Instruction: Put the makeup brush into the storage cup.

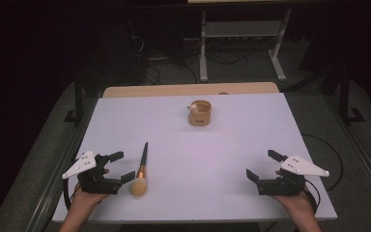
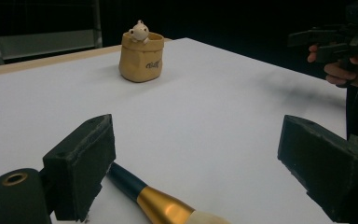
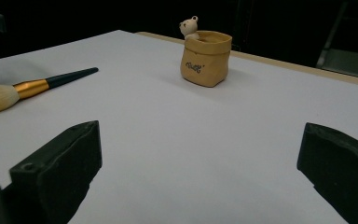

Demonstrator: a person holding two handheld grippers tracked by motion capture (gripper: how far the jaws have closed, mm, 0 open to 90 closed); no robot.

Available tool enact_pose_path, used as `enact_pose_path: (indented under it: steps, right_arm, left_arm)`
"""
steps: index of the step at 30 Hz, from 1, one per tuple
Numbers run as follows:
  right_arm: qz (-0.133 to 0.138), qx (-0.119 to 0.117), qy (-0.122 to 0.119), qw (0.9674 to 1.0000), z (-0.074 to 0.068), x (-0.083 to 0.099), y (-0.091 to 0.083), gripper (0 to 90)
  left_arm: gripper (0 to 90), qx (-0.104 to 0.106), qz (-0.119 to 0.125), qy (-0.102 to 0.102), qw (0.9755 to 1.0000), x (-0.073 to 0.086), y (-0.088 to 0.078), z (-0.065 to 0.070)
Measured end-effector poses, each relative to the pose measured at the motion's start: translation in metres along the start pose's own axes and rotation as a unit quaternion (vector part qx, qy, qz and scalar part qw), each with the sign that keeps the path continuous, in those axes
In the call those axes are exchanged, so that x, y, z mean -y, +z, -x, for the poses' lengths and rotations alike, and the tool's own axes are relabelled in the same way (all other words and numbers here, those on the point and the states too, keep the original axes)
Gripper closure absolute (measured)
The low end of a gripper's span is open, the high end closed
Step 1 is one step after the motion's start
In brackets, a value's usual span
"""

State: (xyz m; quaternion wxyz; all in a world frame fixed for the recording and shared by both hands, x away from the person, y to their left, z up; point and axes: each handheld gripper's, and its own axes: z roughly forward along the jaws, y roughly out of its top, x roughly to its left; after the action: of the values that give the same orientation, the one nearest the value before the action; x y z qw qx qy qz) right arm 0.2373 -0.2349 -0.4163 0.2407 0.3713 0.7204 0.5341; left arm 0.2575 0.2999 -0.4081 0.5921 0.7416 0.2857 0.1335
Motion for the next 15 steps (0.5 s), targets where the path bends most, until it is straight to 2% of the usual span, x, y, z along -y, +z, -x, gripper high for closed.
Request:
enact_pose_path:
  steps: [13, 15]
  right_arm:
    - [0.006, -0.002, 0.004, 1.0, 0.0, 0.0, -0.001, 0.0]
    - [0.006, -0.002, 0.003, 1.0, 0.0, -0.001, -0.001, 0.0]
  left_arm:
    - [10.7, -0.011, 0.002, 0.003, 0.9999, -0.01, 0.004, -0.004]
    - [10.7, -0.014, -0.002, 0.012, 0.9998, -0.012, 0.004, -0.004]
